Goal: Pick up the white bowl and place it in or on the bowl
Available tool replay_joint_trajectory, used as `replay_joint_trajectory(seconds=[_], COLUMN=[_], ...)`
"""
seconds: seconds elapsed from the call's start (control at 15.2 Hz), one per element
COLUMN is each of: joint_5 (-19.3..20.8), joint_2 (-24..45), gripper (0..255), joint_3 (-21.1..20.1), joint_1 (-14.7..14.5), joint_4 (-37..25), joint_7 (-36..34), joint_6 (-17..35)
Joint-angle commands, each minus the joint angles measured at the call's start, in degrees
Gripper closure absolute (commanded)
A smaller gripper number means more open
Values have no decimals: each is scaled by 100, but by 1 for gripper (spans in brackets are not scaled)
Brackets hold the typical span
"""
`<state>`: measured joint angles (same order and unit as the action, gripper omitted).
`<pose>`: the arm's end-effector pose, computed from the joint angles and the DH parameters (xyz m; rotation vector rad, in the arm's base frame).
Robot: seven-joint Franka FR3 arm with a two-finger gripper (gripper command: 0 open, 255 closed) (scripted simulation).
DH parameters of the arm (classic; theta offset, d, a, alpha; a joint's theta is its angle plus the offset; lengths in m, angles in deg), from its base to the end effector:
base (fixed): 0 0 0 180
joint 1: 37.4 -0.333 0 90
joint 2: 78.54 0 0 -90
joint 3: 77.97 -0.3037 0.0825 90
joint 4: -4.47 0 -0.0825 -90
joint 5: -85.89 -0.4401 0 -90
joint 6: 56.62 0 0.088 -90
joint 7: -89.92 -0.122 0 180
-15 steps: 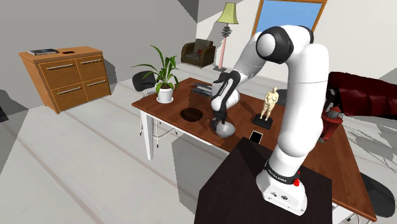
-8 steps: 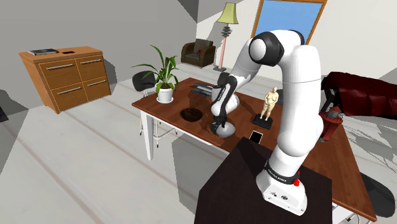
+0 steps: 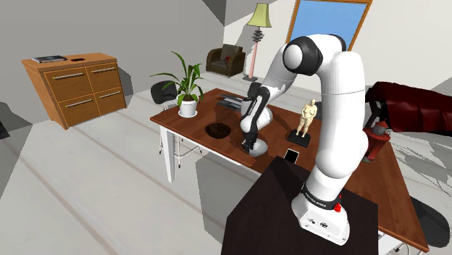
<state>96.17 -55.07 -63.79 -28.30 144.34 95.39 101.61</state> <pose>0.4380 -0.2004 0.0573 2.9980 -0.1882 -0.1822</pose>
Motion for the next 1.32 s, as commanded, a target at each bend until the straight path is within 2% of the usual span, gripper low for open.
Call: replay_joint_trajectory(seconds=[0.0, 0.46, 1.25], joint_5=[0, 0, 157], joint_2=[0, 1, -1034], gripper=[255, 255, 255], joint_3=[0, 0, 137], joint_1=[0, 0, -113], joint_4=[0, -1, 158], joint_7=[0, 0, 14], joint_6=[0, 1, -865])
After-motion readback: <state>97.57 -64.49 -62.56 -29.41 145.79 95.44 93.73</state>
